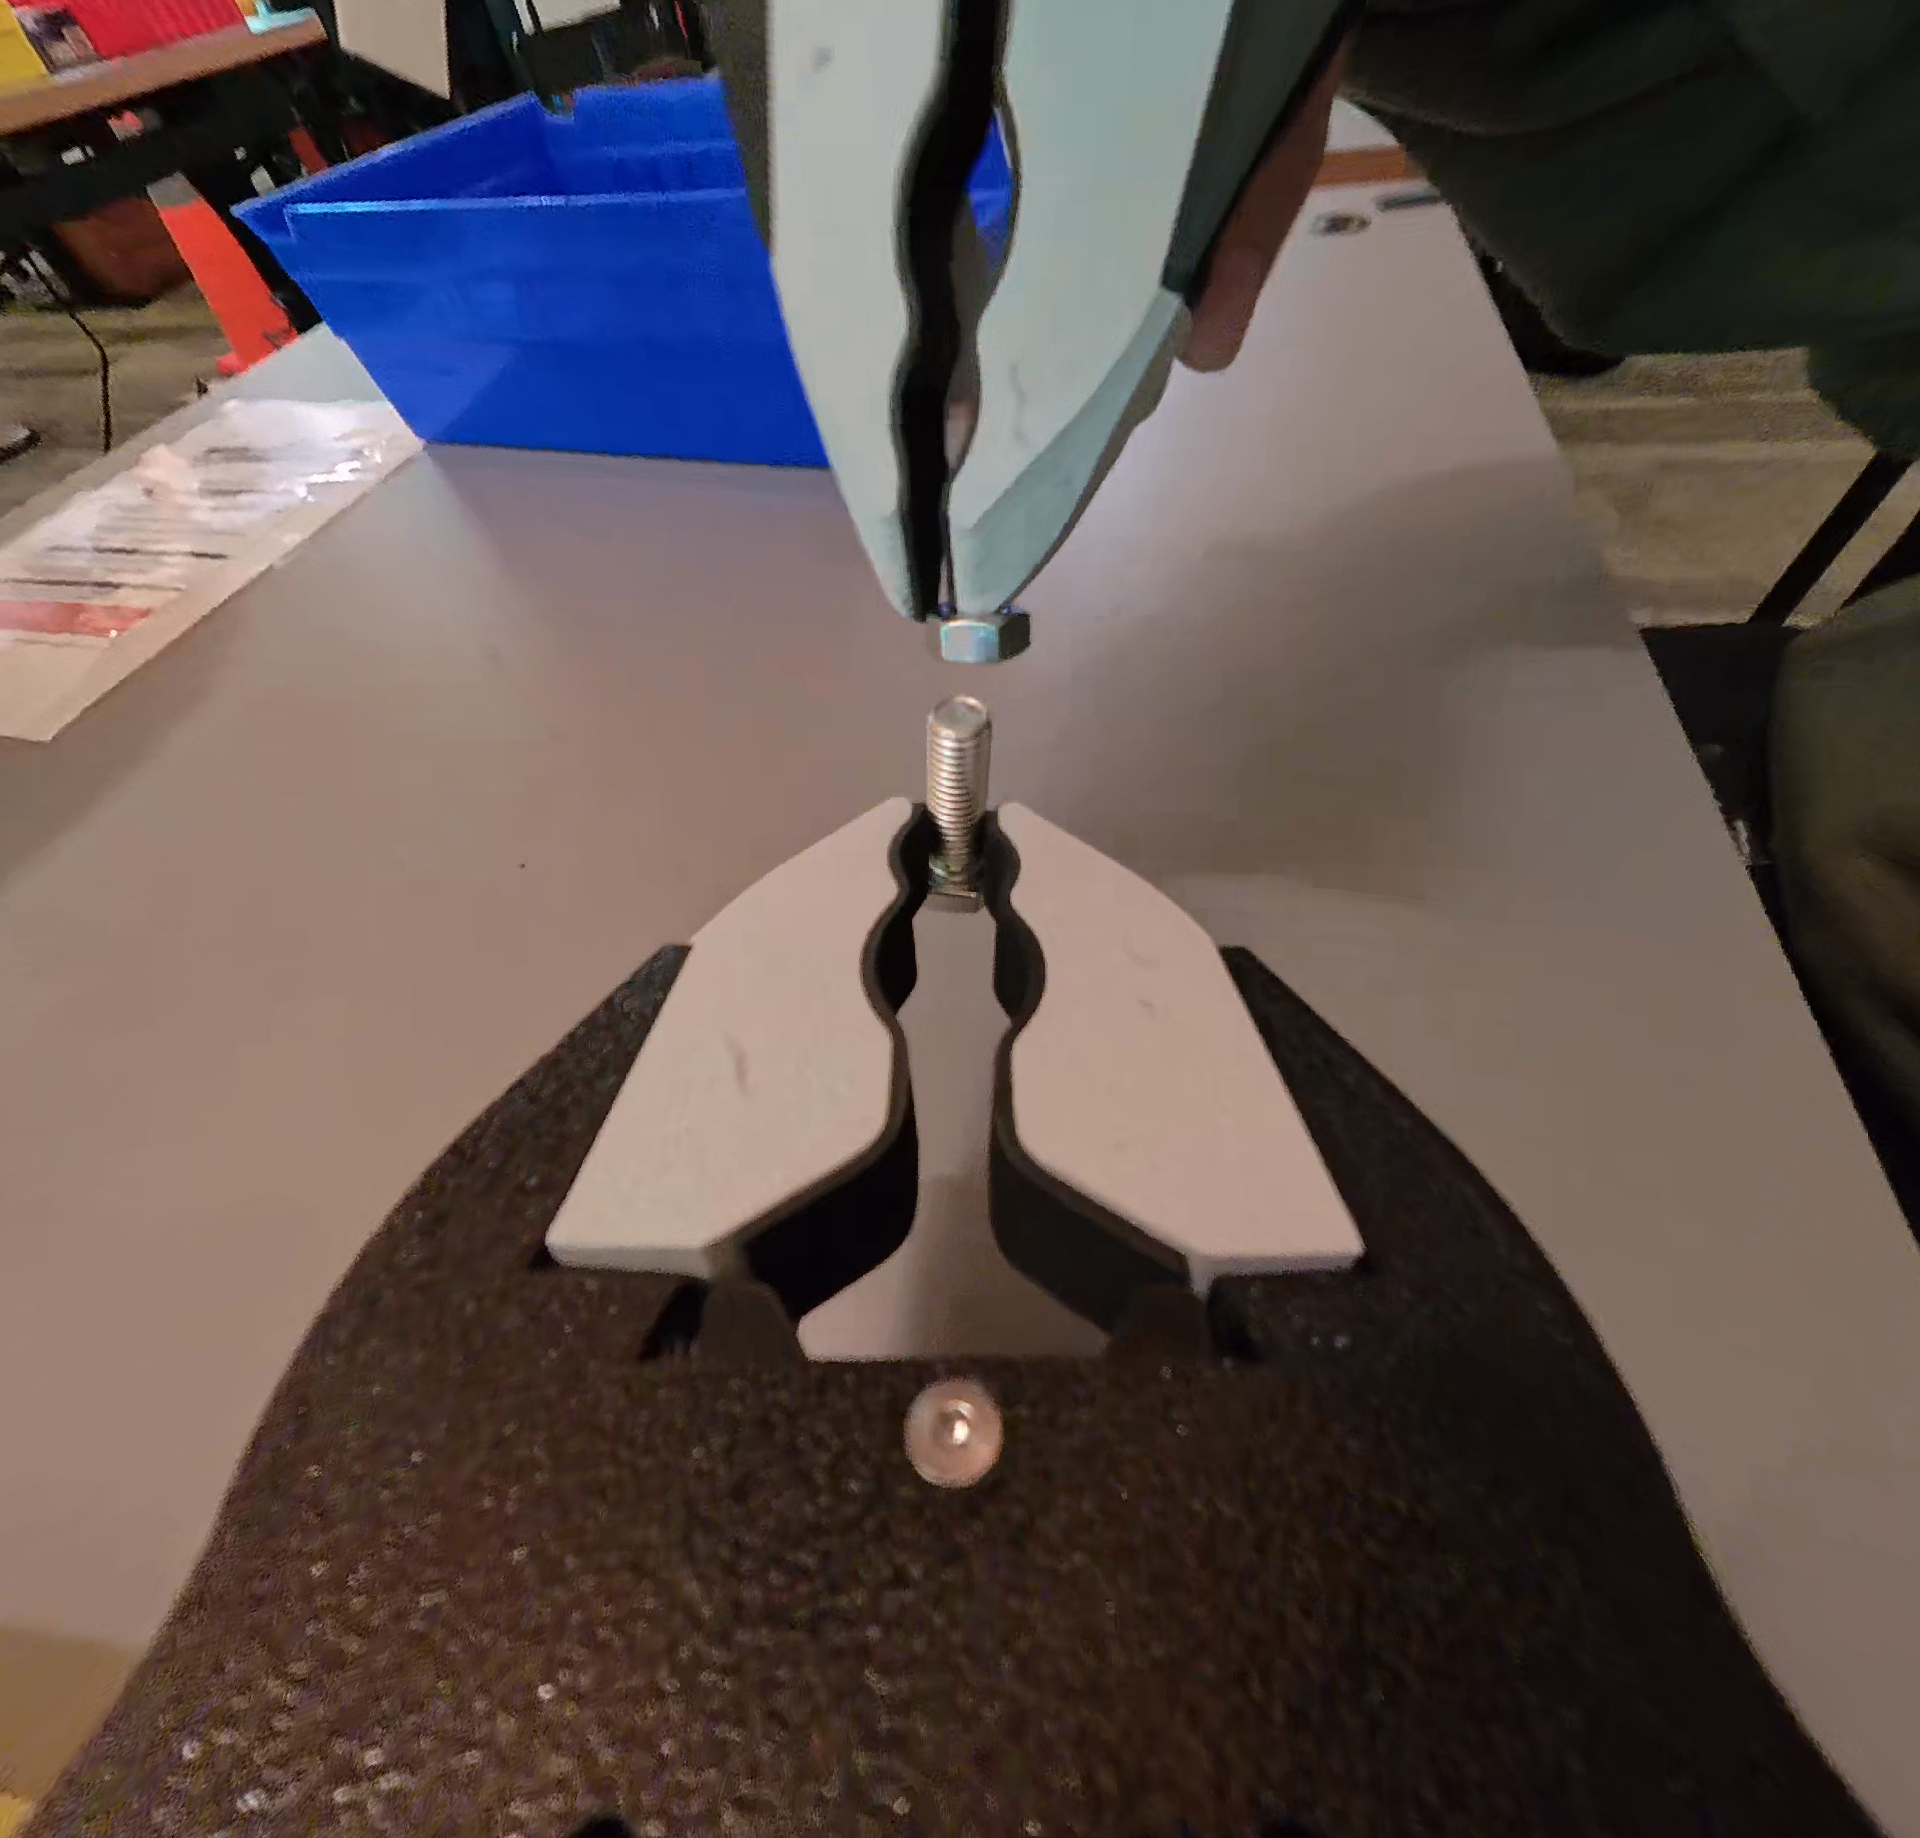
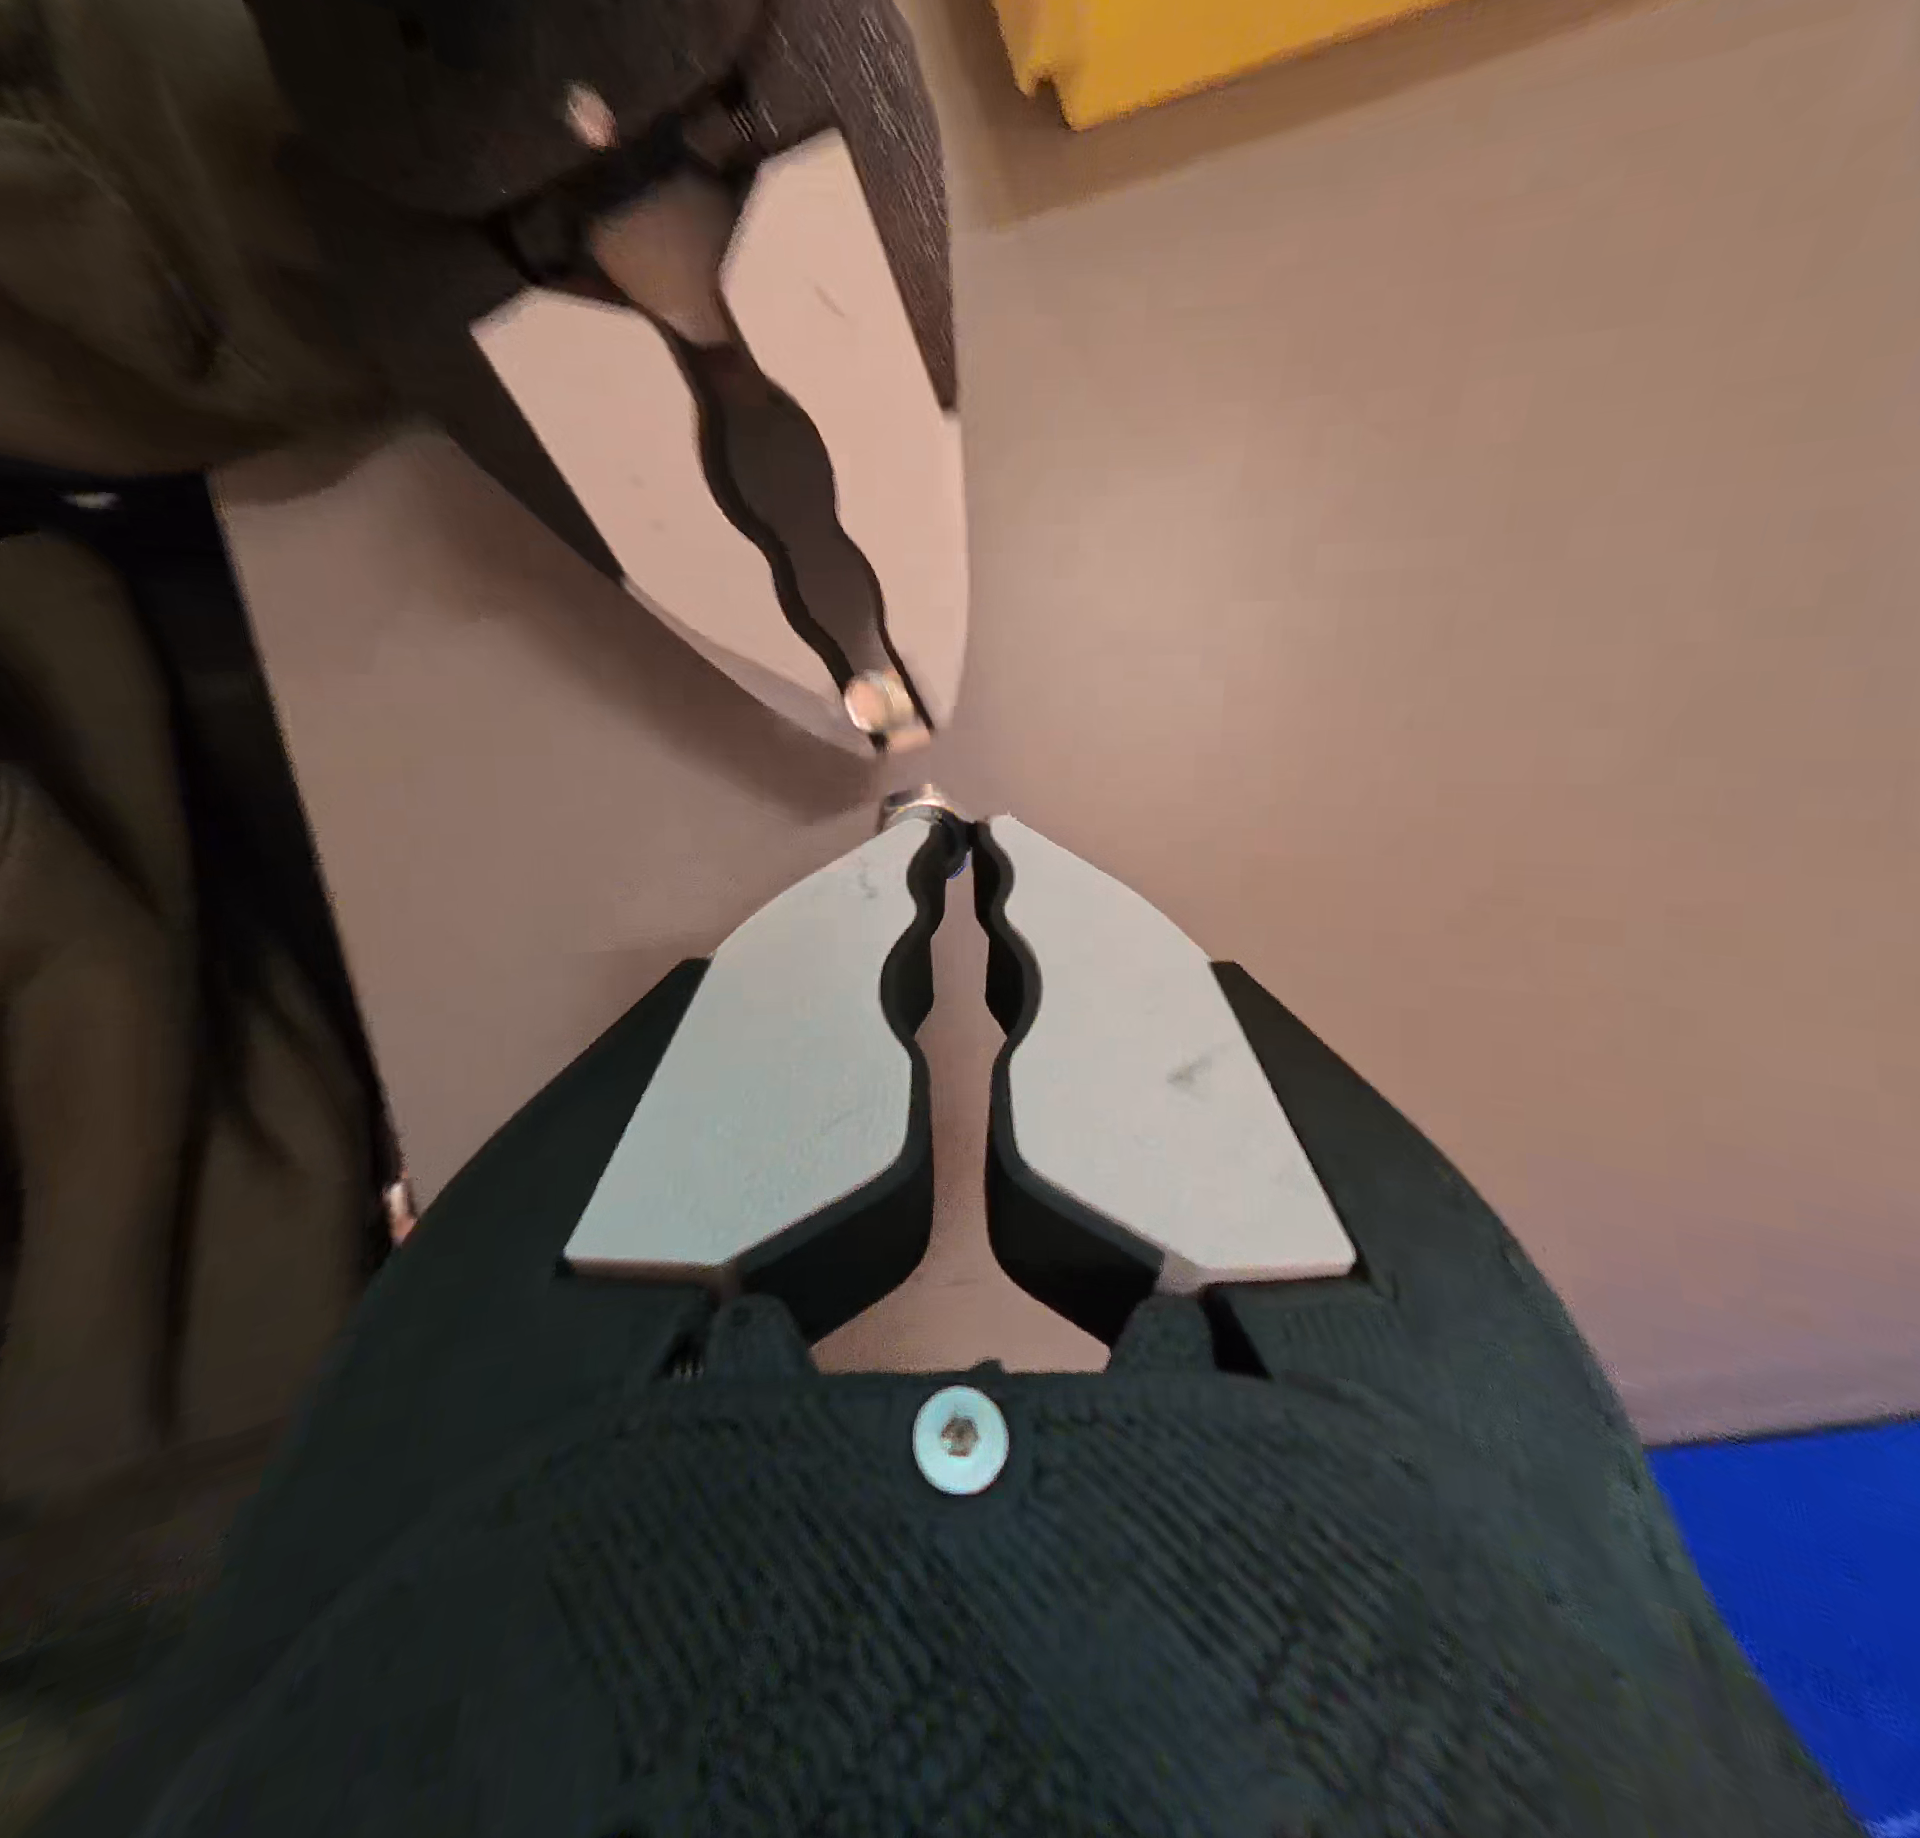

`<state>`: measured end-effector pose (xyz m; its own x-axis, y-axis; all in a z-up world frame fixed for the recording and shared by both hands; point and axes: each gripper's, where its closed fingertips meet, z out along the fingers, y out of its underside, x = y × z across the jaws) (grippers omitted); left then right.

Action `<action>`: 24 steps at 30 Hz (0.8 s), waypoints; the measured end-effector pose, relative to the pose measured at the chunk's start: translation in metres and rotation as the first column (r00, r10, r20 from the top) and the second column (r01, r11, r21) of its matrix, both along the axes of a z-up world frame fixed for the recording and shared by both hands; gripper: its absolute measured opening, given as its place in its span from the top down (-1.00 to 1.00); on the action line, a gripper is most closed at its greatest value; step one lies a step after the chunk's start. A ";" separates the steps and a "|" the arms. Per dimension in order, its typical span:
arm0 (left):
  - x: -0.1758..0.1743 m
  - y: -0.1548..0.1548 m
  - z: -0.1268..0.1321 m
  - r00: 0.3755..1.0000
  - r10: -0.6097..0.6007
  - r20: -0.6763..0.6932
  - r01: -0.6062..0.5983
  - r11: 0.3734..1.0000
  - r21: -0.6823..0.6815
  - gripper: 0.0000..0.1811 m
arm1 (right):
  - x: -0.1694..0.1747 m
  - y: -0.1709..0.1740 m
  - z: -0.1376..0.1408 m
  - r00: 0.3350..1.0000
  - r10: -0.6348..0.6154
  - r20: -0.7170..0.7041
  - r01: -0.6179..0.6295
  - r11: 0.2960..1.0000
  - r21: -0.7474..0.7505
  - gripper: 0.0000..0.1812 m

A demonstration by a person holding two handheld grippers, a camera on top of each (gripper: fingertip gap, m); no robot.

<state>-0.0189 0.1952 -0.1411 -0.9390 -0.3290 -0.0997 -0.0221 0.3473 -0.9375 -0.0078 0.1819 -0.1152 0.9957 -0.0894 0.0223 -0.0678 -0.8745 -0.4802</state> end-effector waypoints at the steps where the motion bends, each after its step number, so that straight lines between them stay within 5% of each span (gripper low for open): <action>1: 0.000 0.001 -0.002 1.000 0.002 -0.003 -0.002 1.000 0.016 0.90 | 0.002 -0.008 -0.009 0.999 -0.036 0.018 0.036 0.999 0.002 0.95; 8: -0.002 -0.001 0.008 1.000 -0.015 -0.020 0.014 0.997 -0.076 0.90 | -0.006 -0.041 -0.086 0.991 -0.109 0.075 0.119 0.982 -0.147 0.95; 12: -0.002 0.000 0.009 1.000 -0.012 -0.021 0.010 0.997 -0.080 0.90 | -0.007 -0.040 -0.083 0.991 -0.108 0.075 0.117 0.985 -0.127 0.93; 16: -0.002 0.001 0.010 1.000 -0.012 -0.025 0.009 0.995 -0.095 0.90 | -0.005 -0.043 -0.073 0.990 -0.097 0.107 0.108 0.988 -0.106 0.68; 24: -0.003 0.001 0.012 0.999 -0.020 -0.027 0.017 0.994 -0.106 0.90 | -0.015 -0.046 -0.073 0.994 -0.071 0.086 0.075 0.996 -0.041 0.64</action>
<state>-0.0216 0.1959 -0.1292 -0.9471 -0.3186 -0.0390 -0.0431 0.2466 -0.9682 -0.0224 0.1362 -0.1878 0.9811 -0.1586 0.1111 -0.0931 -0.8893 -0.4477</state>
